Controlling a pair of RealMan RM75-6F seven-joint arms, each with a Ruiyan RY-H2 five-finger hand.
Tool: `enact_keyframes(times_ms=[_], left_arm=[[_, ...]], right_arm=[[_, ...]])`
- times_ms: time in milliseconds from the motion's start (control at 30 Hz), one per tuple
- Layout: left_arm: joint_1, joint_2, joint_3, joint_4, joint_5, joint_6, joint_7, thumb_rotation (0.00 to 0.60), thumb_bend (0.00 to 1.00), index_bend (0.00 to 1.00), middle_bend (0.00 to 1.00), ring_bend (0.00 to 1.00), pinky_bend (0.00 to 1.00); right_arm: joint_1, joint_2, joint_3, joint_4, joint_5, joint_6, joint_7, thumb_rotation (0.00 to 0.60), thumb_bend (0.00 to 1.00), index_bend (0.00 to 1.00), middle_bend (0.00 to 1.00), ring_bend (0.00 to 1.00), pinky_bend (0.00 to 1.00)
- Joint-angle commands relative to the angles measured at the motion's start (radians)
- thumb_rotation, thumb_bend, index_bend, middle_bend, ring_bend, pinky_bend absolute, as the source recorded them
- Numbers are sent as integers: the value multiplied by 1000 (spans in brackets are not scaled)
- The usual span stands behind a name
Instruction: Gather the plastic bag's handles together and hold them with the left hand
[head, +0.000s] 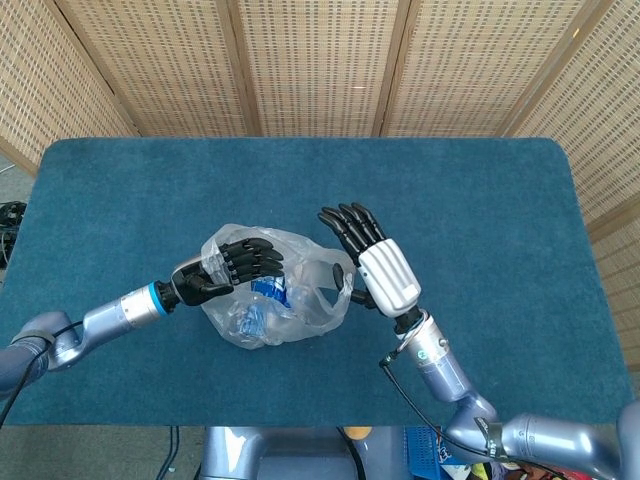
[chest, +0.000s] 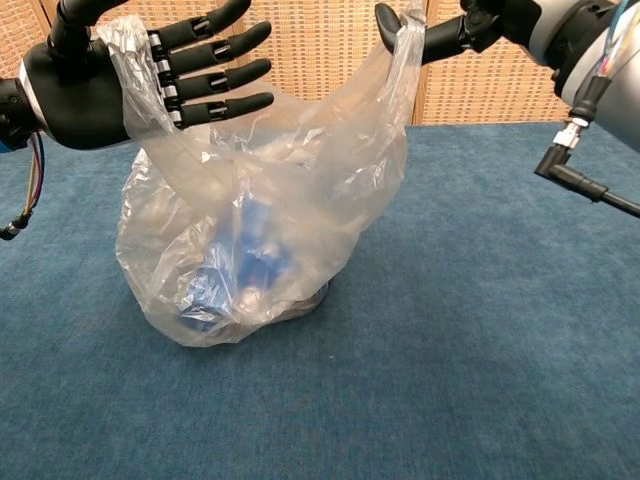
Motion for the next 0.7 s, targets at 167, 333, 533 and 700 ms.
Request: enact_keyframes(times_ms=[167, 333, 533, 700], left_arm=[[-8, 42, 21, -120, 36, 15, 239, 600, 242, 213, 225, 183, 133], [3, 59, 14, -246, 10, -19, 442, 600, 244, 223, 225, 184, 131], [27, 37, -18, -342, -60, -52, 618, 600, 243, 241, 230, 186, 122], [59, -2, -51, -401, -116, -60, 794, 600, 240, 245, 231, 188, 116]], right_arm=[[17, 8, 29, -36, 4, -11, -7, 600, 715, 24, 112, 0, 0], [34, 4, 46, -58, 18, -26, -26, 600, 717, 24, 112, 0, 0], [49, 2, 59, -80, 25, -36, -51, 600, 715, 27, 123, 0, 0], [61, 5, 67, -101, 34, -47, -75, 600, 716, 28, 124, 0, 0]])
